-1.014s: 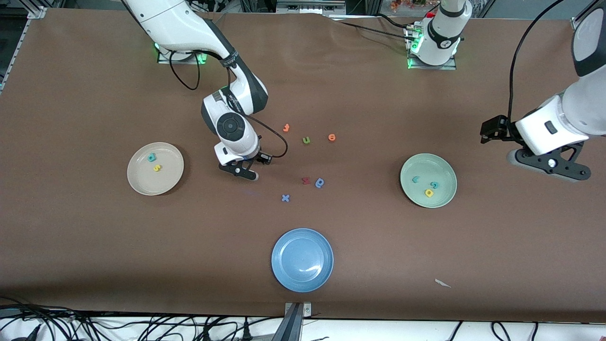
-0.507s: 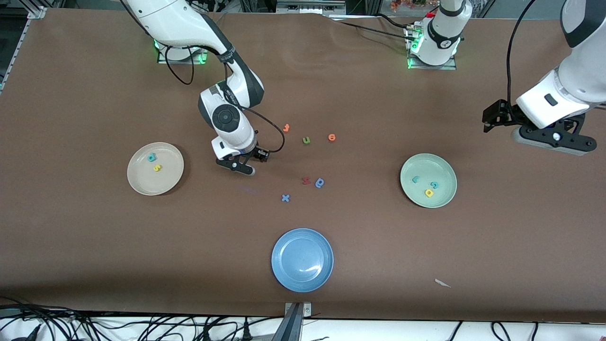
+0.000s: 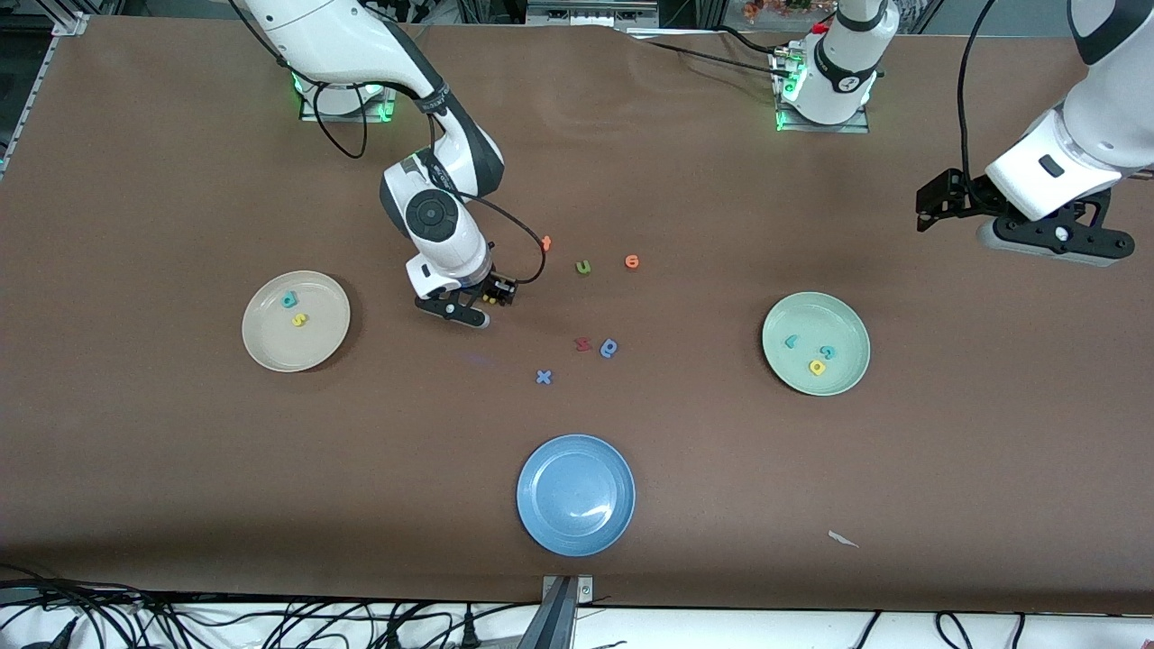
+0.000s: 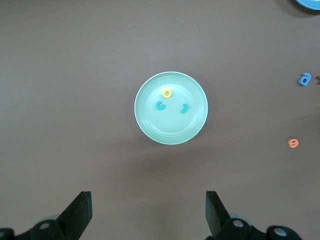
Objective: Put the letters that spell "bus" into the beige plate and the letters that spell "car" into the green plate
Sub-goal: 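Carry the yellow u onto the cream plate with the right gripper and release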
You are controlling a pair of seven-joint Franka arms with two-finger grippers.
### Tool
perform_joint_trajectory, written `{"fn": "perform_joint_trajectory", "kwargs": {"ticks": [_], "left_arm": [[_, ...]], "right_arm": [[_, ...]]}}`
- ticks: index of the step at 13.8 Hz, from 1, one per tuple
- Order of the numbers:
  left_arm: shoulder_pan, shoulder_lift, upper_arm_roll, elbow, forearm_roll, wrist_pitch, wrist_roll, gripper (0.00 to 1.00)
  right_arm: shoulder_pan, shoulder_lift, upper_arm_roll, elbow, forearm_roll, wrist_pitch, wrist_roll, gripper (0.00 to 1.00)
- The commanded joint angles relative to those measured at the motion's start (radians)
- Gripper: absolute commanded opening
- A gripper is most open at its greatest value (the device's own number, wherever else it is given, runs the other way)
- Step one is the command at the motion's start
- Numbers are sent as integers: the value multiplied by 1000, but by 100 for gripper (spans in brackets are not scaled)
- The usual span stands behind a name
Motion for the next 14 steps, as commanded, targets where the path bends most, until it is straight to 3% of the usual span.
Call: {"fn": "perform_joint_trajectory", "kwargs": {"ticks": [1, 14], "left_arm": [[-9, -39, 10, -29, -20, 11, -5, 100], [2, -25, 8, -6, -20, 5, -10, 100]], "right_arm": [[4, -13, 4, -27, 14, 25, 9, 58], [7, 6, 7, -29, 14, 43, 12, 42]]}}
